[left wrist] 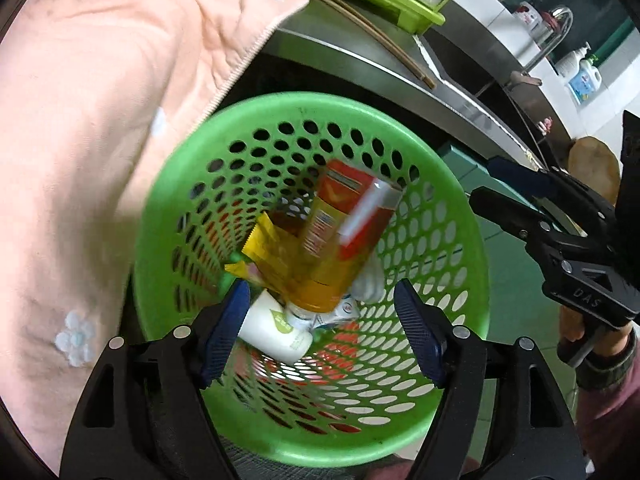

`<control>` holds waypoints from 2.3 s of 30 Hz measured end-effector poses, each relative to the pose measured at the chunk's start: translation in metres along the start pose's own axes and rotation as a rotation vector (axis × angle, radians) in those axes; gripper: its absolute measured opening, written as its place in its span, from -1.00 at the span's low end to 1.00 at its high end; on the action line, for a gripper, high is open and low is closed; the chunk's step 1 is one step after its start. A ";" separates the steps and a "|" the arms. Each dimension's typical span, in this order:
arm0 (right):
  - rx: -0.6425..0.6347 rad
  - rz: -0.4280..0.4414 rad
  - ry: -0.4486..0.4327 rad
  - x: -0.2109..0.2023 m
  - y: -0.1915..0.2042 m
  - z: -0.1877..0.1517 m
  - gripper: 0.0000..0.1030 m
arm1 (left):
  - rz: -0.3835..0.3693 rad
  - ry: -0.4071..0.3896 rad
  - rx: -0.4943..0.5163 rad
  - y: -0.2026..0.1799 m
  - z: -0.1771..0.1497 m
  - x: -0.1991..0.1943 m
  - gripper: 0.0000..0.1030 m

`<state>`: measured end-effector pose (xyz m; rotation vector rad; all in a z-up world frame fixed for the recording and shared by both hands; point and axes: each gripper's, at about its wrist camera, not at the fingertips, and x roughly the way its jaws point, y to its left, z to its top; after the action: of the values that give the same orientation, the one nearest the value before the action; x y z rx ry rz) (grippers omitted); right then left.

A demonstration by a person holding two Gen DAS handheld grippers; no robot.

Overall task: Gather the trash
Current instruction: 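Carry the can and lid over the green basket and open both grippers, then grasp the clear plastic cup on the towel with the left gripper, then hold the cup with the left gripper while the right gripper grasps the Calamansi juice bottle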

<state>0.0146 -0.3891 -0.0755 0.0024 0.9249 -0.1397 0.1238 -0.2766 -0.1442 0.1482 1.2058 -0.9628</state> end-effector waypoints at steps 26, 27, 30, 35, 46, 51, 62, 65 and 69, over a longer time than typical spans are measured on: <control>-0.173 0.220 -0.038 0.035 0.120 0.104 0.43 | 0.492 -0.371 -0.182 0.203 -0.007 -0.217 0.43; -0.172 0.245 -0.033 0.040 0.128 0.114 0.43 | 0.508 -0.377 -0.198 0.211 -0.010 -0.222 0.49; -0.168 0.294 -0.024 0.052 0.147 0.132 0.44 | 0.577 -0.429 -0.279 0.244 -0.025 -0.251 0.65; -0.187 0.353 -0.011 0.068 0.183 0.157 0.44 | 0.647 -0.455 -0.361 0.284 -0.045 -0.267 0.80; -0.302 0.410 -0.014 0.084 0.257 0.186 0.44 | 0.625 -0.430 -0.433 0.343 -0.056 -0.247 0.81; -0.342 0.420 -0.018 0.089 0.278 0.196 0.44 | 0.621 -0.416 -0.446 0.356 -0.052 -0.239 0.79; -0.422 0.433 -0.014 0.108 0.321 0.226 0.45 | 0.593 -0.401 -0.420 0.363 -0.052 -0.235 0.17; -0.415 0.439 -0.012 0.118 0.336 0.244 0.45 | 0.591 -0.408 -0.422 0.363 -0.057 -0.239 0.15; -0.382 0.421 0.001 0.139 0.355 0.274 0.45 | 0.575 -0.426 -0.433 0.364 -0.062 -0.247 0.15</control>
<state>0.3587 -0.0708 -0.0415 -0.1563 0.9218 0.4281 0.3240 0.1174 -0.0997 -0.0555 0.8741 -0.2008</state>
